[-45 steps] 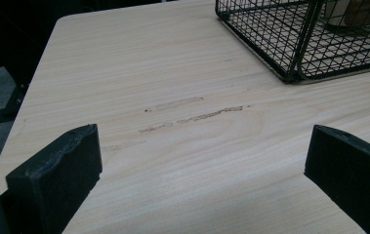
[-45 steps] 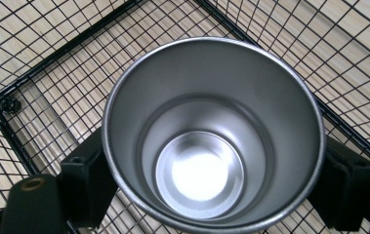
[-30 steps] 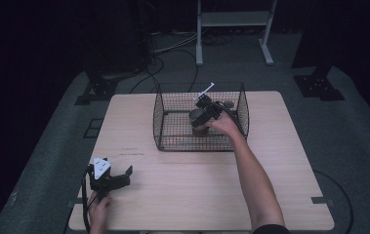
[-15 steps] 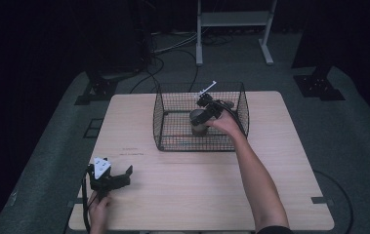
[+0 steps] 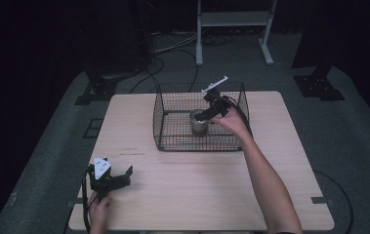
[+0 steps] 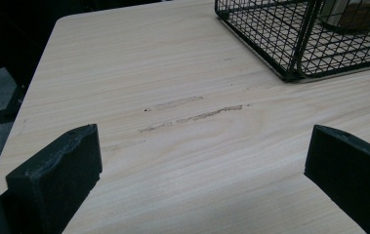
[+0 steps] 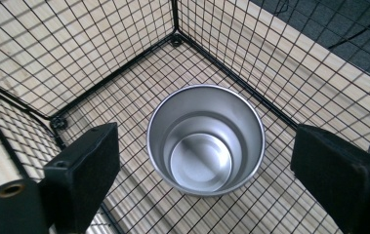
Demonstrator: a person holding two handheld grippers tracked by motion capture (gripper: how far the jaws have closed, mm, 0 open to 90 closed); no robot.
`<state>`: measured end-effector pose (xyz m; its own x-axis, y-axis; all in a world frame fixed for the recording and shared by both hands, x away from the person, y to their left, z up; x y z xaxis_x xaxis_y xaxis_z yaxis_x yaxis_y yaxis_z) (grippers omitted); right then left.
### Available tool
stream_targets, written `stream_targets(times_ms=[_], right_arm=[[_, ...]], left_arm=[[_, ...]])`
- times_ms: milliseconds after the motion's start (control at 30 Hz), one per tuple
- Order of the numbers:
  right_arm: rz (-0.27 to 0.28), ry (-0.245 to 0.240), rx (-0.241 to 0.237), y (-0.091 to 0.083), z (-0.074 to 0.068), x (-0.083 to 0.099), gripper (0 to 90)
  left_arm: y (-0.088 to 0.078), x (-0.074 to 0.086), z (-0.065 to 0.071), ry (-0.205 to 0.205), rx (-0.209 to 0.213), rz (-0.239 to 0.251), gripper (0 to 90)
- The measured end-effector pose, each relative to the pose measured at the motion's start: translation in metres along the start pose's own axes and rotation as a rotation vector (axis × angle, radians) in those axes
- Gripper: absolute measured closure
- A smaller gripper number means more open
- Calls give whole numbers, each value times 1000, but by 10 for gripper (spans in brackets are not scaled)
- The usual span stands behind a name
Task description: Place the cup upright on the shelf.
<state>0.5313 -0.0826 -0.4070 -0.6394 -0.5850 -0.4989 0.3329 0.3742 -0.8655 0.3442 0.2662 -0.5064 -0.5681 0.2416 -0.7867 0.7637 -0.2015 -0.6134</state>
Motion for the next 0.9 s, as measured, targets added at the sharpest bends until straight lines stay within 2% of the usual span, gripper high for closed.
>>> stream_targets(times_ms=[533, 900], right_arm=[[47, -26, -42, -32, -15, 24, 108], [57, -39, -55, -45, -16, 43, 121]], left_arm=[[1, 0, 0, 11, -2, -4, 0], [1, 0, 1, 12, -3, -6, 0]])
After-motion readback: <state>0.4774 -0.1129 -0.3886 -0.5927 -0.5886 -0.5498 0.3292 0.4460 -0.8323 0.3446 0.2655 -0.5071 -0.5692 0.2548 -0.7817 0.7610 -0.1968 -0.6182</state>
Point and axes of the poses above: each handheld gripper's, and its own axes: y roughly forward along the jaws, x roughly out of its underside, z roughly to its right, the point moved 5 cm from there along y, roughly forward along the jaws, and after that the axes turned 12 degrees about -z, right-handed, at the moved point
